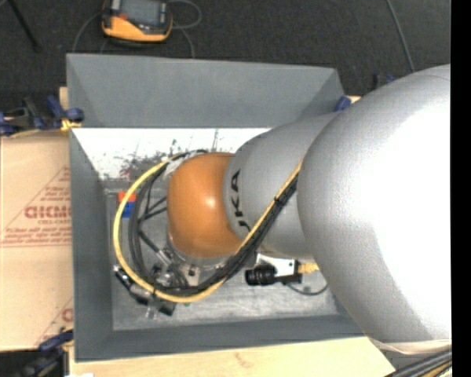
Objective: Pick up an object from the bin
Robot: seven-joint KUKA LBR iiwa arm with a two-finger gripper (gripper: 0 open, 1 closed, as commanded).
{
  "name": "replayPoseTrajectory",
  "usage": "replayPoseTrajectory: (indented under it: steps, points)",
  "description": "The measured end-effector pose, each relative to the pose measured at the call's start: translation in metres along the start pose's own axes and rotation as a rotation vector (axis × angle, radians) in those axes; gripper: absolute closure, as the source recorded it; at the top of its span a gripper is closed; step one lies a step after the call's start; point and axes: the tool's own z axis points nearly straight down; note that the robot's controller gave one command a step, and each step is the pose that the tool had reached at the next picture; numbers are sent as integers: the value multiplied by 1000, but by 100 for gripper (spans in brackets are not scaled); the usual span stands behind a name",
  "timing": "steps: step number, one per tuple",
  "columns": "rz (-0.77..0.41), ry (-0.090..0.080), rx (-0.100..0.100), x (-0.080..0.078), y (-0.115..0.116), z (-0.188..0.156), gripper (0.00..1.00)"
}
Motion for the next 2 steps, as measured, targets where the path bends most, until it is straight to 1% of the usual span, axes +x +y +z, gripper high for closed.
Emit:
replayPoseTrajectory:
  steps: [2]
  points:
    - [1, 2, 2, 0, -1, -10, 100]
